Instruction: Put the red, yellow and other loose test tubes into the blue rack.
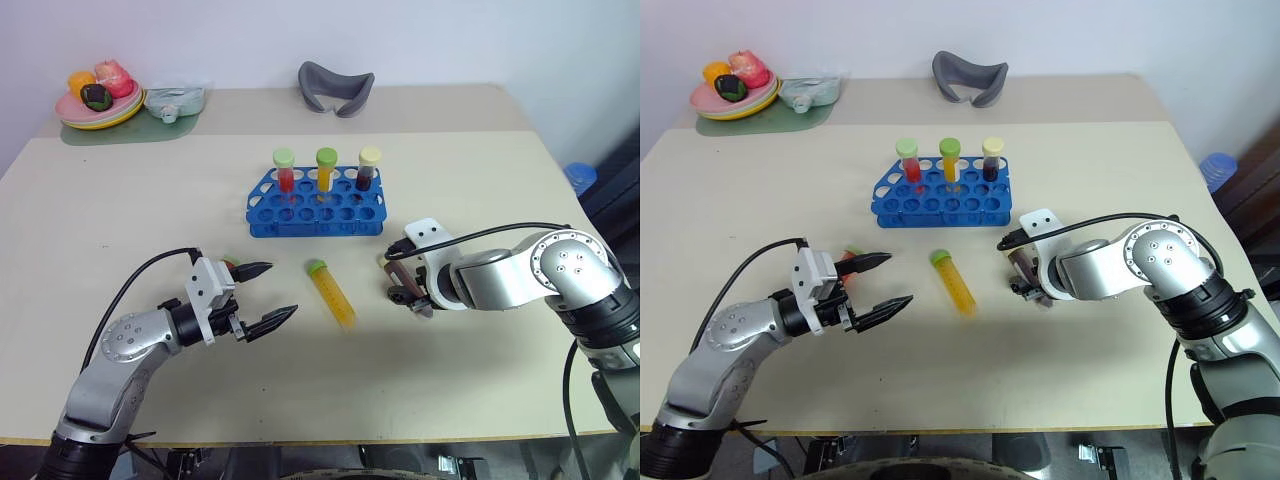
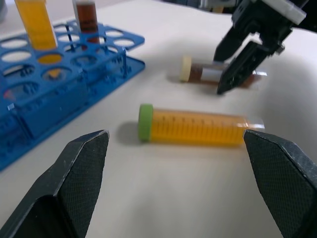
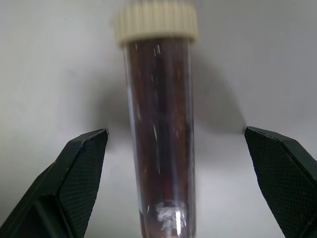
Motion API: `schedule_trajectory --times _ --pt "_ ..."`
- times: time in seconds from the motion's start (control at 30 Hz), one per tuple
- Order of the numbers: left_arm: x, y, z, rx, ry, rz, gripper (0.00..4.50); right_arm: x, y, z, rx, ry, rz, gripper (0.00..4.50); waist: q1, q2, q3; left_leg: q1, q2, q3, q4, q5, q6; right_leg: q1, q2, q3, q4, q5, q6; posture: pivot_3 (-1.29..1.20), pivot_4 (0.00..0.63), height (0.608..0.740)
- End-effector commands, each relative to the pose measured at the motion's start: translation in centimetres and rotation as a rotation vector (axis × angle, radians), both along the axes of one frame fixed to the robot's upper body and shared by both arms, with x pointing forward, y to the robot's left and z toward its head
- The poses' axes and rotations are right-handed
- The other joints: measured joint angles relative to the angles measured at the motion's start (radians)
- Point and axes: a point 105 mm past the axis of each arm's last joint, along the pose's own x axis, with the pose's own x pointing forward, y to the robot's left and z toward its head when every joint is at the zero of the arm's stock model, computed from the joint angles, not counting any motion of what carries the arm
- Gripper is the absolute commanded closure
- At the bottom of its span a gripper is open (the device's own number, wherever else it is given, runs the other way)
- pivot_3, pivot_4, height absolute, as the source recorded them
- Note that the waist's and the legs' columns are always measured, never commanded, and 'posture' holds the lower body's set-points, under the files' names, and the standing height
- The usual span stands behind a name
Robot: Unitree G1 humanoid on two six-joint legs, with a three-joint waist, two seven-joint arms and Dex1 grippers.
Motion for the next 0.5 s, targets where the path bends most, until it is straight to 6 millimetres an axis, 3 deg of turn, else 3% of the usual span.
schedule_trajectory --times 0.03,0.37,0.5 --pt "0.0 -0.5 0.9 -0.007 -0.032 -0.016 0.07 0.6 0.6 0.3 0.002 0.003 -0.002 0.00 -0.001 0.000 0.000 0.000 0.000 0.000 0.000 0.000 0.000 0.000 0.000 0.000 0.000 0.000 0.000 0.00 0.150 0.740" --pt "-0.1 0.3 -0.1 -0.004 -0.023 0.004 0.07 0.7 0.4 -0.6 -0.036 0.056 0.001 0.00 -0.001 0.000 0.000 0.000 0.000 0.000 0.000 0.000 0.000 0.000 0.000 0.000 0.000 0.000 0.000 0.00 0.150 0.740" --pt "-0.2 0.4 -0.4 -0.004 -0.023 0.009 0.00 0.6 0.4 -0.7 -0.038 0.062 0.009 1.31 0.001 0.000 0.000 0.000 0.000 0.000 0.000 0.000 0.000 0.000 0.000 0.000 0.000 0.000 0.000 0.00 0.150 0.740"
